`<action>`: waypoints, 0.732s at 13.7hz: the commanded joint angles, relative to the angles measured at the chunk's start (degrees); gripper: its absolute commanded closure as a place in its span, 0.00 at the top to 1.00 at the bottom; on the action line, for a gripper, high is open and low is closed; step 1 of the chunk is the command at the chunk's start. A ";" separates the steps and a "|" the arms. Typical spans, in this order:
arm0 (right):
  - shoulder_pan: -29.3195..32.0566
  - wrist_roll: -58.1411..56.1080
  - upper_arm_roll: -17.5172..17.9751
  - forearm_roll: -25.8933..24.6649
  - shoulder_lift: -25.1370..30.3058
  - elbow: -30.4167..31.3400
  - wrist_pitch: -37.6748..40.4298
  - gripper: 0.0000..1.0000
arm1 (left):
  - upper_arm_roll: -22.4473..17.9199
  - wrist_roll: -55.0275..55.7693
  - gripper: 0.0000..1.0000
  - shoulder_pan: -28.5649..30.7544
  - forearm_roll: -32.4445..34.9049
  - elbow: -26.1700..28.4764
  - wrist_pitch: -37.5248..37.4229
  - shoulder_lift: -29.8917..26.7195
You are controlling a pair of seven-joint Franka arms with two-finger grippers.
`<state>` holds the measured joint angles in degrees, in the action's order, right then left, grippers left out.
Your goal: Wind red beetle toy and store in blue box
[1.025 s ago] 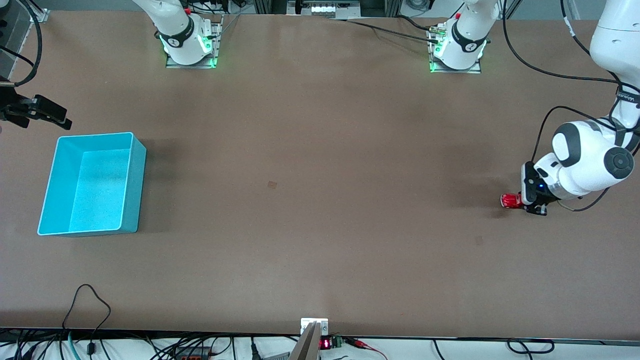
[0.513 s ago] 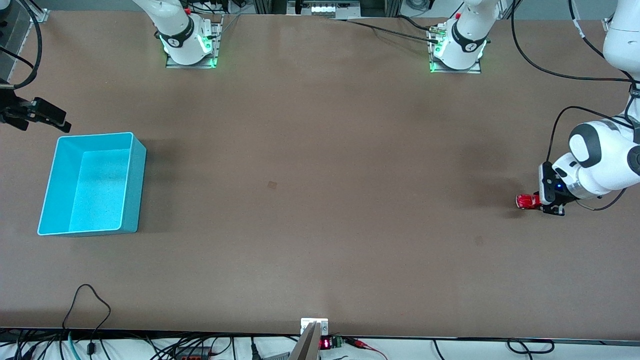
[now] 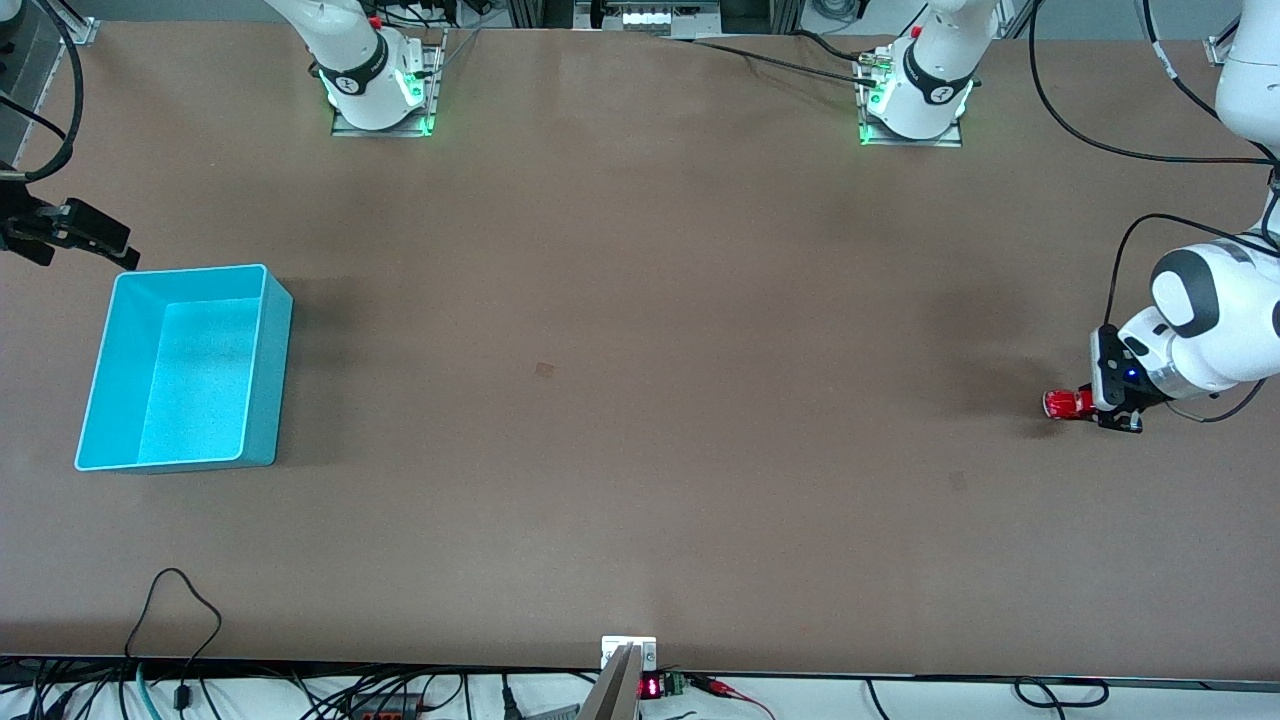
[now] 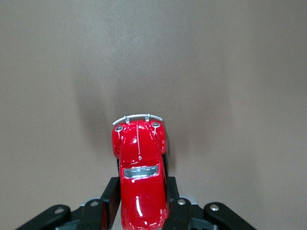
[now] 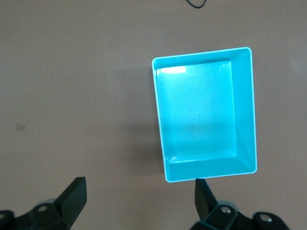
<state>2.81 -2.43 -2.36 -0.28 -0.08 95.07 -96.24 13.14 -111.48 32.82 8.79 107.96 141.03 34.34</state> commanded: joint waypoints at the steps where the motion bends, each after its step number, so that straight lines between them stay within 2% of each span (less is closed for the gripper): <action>1: 0.27 0.49 -0.01 0.19 0.00 -0.23 -0.26 1.00 | 0.22 -1.89 0.24 1.45 0.62 -2.75 0.92 3.81; 8: 0.01 0.49 0.08 0.11 -0.09 -0.23 -0.09 1.00 | 0.22 -4.27 0.24 2.95 0.62 -2.93 0.92 3.81; 10: 0.01 0.41 0.08 0.11 -0.35 -0.23 0.09 1.00 | 0.22 -4.36 0.28 2.95 0.62 -2.93 0.92 3.72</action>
<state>2.84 -2.42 -2.44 -0.28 -0.24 95.07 -96.26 13.15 -114.05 34.96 8.79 106.37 141.15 35.34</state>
